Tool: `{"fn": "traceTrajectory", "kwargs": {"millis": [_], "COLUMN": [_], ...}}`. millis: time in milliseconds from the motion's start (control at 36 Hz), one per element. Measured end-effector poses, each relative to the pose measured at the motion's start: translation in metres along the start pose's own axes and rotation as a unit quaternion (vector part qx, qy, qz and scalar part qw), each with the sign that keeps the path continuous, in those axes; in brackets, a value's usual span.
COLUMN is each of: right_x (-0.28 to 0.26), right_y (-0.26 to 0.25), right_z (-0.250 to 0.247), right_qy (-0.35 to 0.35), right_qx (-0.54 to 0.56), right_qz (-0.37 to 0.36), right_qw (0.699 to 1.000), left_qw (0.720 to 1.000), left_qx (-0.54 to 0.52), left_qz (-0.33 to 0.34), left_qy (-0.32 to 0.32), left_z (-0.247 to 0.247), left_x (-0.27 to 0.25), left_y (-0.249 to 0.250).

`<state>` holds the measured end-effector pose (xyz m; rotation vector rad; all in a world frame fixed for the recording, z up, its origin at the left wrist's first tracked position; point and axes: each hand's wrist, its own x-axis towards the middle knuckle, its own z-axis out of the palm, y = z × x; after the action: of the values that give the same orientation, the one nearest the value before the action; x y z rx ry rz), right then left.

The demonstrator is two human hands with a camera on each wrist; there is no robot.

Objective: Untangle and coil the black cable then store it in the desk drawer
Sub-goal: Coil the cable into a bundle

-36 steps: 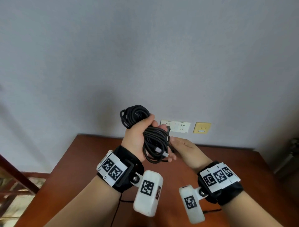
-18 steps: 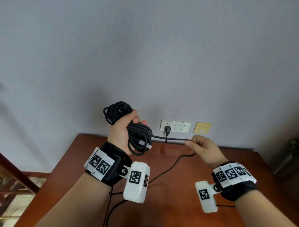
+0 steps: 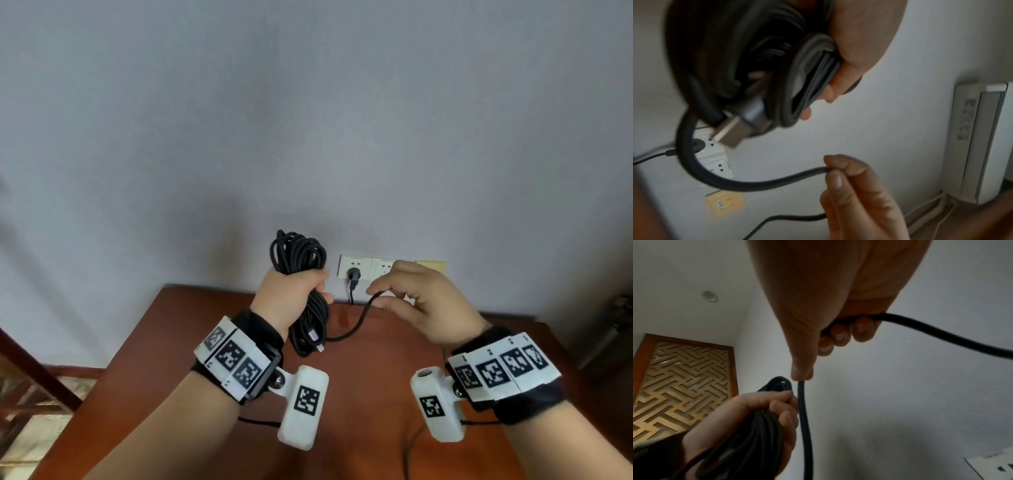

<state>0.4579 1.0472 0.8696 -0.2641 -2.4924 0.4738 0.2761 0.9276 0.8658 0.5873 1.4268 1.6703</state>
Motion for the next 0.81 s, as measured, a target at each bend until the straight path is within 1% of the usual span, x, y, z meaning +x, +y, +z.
{"fn": "traceTrajectory", "kwargs": {"millis": [83,194,278,361,500,583,639,722,806], "right_x": [0.002,0.007,0.011,0.014,0.016,0.015,0.015,0.019,0.022], "right_y": [-0.006,-0.015,-0.021,-0.027,-0.036,-0.04,-0.039,-0.037,-0.036], "right_z": [0.002,0.002,0.001,0.003,0.01,0.011,0.012,0.013,0.016], "right_qy": [0.009,0.02,0.053,0.074,0.09,0.089,0.102,0.126,0.117], "right_qx": [0.036,0.05,0.058,0.086,0.139,0.196,0.199,0.165,0.186], "right_qz": [0.018,0.0,0.001,0.027,0.065,0.109,0.13,0.156,0.183], "right_qw": [0.999,0.999,0.997,0.993,0.984,0.97,0.966,0.966,0.958], "left_qw": [0.999,0.996,0.992,0.983,0.972,0.951,0.943,0.946,0.953], "left_qx": [0.034,0.039,0.034,0.075,0.057,0.053,0.032,0.028,0.018], "left_qz": [-0.003,-0.014,-0.01,0.009,0.012,0.024,0.005,-0.027,-0.043], "left_qy": [-0.027,-0.079,-0.117,-0.167,-0.228,-0.302,-0.33,-0.322,-0.299], "left_z": [0.007,0.013,0.012,0.011,0.018,0.017,0.017,0.02,0.021], "left_x": [-0.006,-0.014,-0.019,-0.021,-0.024,-0.024,-0.025,-0.028,-0.029], "left_y": [0.0,0.003,0.002,-0.001,-0.005,-0.008,-0.008,-0.007,-0.01]}}
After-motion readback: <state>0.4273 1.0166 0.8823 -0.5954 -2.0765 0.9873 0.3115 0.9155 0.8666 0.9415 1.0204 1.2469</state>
